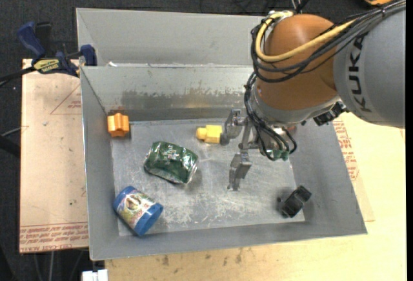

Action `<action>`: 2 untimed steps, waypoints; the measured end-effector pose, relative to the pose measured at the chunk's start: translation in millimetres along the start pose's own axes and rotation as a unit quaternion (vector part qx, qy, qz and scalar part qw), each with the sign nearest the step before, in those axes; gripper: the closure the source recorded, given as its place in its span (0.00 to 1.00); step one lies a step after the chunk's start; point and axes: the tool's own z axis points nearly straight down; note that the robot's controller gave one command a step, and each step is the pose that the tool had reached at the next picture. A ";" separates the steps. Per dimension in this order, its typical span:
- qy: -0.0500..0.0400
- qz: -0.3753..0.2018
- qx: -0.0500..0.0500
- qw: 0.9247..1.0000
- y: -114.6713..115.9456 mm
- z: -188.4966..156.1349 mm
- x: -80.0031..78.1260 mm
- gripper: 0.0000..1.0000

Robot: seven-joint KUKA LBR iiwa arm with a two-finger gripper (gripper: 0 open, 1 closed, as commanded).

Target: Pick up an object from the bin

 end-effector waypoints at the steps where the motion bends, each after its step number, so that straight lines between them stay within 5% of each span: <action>1: -0.004 0.001 0.000 1.000 -0.3 -4.2 -1.4 0.00; 2: -0.009 0.028 -0.001 1.000 35.2 36.3 -18.0 0.00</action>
Offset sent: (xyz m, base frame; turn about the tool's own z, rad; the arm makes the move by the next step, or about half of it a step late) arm 0.0251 0.0660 -0.0748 0.0894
